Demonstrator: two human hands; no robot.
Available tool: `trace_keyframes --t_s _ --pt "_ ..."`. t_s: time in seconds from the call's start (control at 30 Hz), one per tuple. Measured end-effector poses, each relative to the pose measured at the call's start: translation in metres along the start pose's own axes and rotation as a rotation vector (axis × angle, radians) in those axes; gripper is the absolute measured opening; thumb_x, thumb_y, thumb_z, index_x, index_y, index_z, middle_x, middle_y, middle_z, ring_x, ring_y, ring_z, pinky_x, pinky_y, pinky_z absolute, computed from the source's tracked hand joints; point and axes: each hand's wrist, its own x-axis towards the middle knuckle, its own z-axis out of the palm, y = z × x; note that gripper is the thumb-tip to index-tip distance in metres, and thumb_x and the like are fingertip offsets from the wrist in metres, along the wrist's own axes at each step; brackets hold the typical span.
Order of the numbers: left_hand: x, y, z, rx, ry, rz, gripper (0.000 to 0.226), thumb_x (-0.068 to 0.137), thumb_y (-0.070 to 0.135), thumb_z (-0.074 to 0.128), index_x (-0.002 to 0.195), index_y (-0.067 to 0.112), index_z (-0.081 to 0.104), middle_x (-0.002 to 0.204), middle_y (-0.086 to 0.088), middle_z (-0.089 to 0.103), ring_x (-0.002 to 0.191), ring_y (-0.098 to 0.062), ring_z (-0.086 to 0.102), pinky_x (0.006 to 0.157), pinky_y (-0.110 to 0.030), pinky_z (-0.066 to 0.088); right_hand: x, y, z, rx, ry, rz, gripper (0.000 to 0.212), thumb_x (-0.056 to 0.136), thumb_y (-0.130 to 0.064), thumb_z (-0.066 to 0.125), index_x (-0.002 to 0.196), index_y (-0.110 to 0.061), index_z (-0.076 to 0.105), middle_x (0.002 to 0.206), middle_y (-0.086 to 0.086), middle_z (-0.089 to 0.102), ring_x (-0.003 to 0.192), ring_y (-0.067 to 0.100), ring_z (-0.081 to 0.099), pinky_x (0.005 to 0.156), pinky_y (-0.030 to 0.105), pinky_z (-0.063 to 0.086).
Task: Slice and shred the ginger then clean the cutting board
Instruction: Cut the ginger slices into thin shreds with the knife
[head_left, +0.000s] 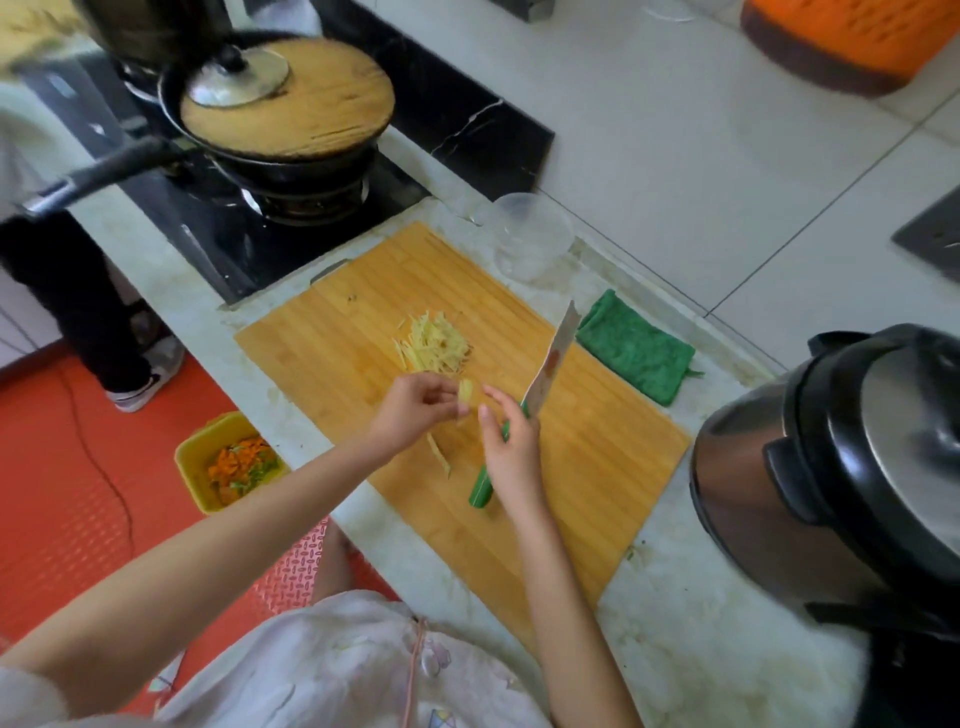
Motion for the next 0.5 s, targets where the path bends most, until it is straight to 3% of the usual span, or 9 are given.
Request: trace_keyframes --t_s 0.17,0.27,0.4,0.5 --pt "-0.005 0.018 0.007 0.011 0.006 0.099 0.016 0.078 -0.009 0.071 0.083 0.003 0.062 0.067 -0.002 0.064 0.059 0.005 0.061 0.067 -0.015 0.053 0.022 -0.003 0.002 -0.027 0.094 0.008 0.005 0.088 -0.027 0.065 0.085 -0.023 0.064 0.099 0.01 0.063 0.093 0.017 0.057 0.065 0.003 0.036" --pt "-0.006 0.022 0.004 -0.026 0.027 0.091 0.018 0.077 -0.008 0.072 0.078 0.008 0.062 0.068 -0.003 0.067 0.061 0.0 0.064 0.069 -0.02 0.054 0.025 -0.003 0.003 -0.034 0.112 -0.041 0.011 0.086 -0.028 0.066 0.081 -0.019 0.069 0.093 0.012 0.065 0.089 0.016 0.059 0.066 0.004 0.036" --pt "-0.008 0.029 0.004 -0.115 0.073 0.055 0.018 0.076 -0.009 0.072 0.075 0.007 0.064 0.059 0.007 0.068 0.06 -0.002 0.065 0.064 -0.015 0.053 0.024 -0.011 0.004 0.076 0.151 -0.027 0.007 0.085 -0.025 0.068 0.08 -0.022 0.068 0.095 0.012 0.064 0.086 0.015 0.058 0.066 0.007 0.039" --pt "-0.009 0.034 0.005 -0.165 0.139 0.029 0.015 0.078 -0.004 0.072 0.073 0.008 0.065 0.058 0.007 0.068 0.059 -0.002 0.064 0.058 -0.015 0.049 0.024 -0.021 0.005 0.186 0.204 -0.011 0.017 0.086 -0.021 0.068 0.072 -0.031 0.063 0.09 0.005 0.065 0.088 0.015 0.06 0.075 0.02 0.044"
